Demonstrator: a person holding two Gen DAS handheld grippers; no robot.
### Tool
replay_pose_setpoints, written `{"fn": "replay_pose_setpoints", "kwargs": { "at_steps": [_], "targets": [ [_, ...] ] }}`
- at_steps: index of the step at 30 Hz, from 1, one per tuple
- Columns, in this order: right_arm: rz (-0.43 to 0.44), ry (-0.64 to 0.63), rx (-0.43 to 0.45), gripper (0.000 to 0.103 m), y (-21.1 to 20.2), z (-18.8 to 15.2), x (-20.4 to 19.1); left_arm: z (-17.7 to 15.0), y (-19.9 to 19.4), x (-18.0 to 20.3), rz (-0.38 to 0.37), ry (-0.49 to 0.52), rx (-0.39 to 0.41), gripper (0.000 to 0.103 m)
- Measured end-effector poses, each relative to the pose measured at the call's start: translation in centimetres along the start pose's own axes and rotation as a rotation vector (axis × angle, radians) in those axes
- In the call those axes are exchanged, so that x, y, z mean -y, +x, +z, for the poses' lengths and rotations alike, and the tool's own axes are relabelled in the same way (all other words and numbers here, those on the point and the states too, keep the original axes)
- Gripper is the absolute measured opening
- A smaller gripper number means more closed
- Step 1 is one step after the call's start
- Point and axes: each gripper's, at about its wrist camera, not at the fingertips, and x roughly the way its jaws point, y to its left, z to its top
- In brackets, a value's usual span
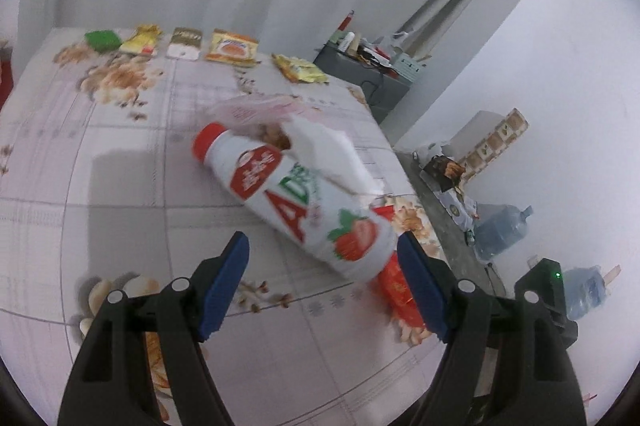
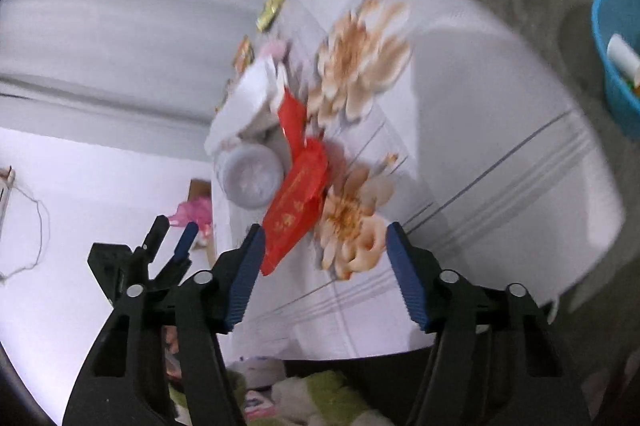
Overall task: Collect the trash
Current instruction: 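Move both tools back to the table toward the red wrapper, then grasp the red wrapper with the right tool and lift it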
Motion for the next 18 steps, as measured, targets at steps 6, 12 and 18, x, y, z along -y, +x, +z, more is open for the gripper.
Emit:
{"fn": "replay_pose_setpoints", "kwargs": {
  "at_steps": [6, 12, 18],
  "targets": [
    [-0.003, 0.067, -0.013, 0.049, 2.4, 0.9, -0.7, -1.2, 0.4, -1.4, -0.047, -0.032, 0.002, 0.074],
    [-0.012, 0.108, -0.002, 0.040, 4.0, 1.6, -1.4, -2.2, 0.6, -1.1, -0.076, -0.009, 0.011, 0.074],
    [-0.028, 0.124, 0.003, 0.024, 5.3, 1.7, -1.7, -2.2, 0.2, -0.8, -0.086, 0.030, 0.043, 0.074]
  ]
}}
